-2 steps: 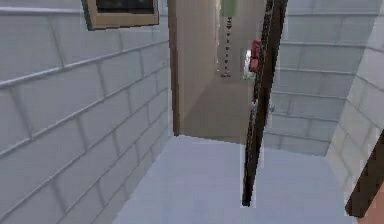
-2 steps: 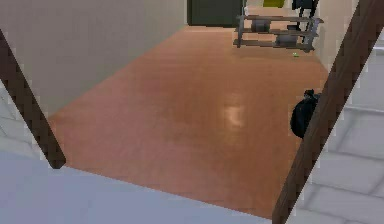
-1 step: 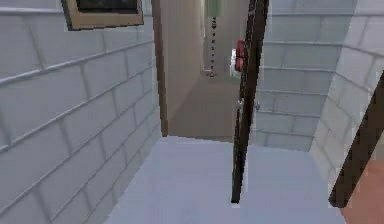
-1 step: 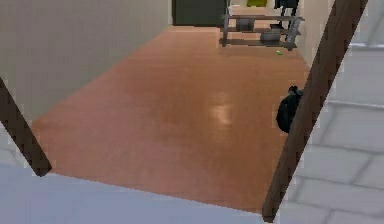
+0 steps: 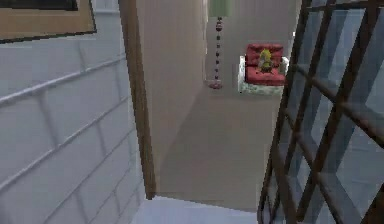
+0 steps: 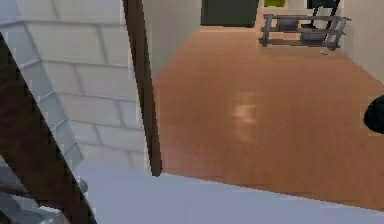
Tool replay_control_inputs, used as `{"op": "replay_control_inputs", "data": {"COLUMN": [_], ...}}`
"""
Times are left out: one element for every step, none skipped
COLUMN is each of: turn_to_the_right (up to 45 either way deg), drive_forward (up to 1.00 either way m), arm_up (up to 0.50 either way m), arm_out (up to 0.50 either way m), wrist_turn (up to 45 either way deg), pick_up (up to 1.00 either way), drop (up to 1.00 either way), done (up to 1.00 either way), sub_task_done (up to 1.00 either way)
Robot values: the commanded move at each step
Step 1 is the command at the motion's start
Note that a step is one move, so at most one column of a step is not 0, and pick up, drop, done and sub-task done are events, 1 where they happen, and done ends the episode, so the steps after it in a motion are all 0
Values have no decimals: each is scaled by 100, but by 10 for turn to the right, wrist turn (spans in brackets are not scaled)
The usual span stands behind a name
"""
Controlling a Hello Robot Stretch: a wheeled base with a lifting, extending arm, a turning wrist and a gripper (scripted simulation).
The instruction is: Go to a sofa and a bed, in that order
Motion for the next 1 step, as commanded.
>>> {"op": "replay_control_inputs", "data": {"turn_to_the_right": [0], "drive_forward": [45], "arm_up": [0], "arm_out": [0], "wrist_turn": [0], "pick_up": [0], "drop": [0], "done": [0], "sub_task_done": [0]}}
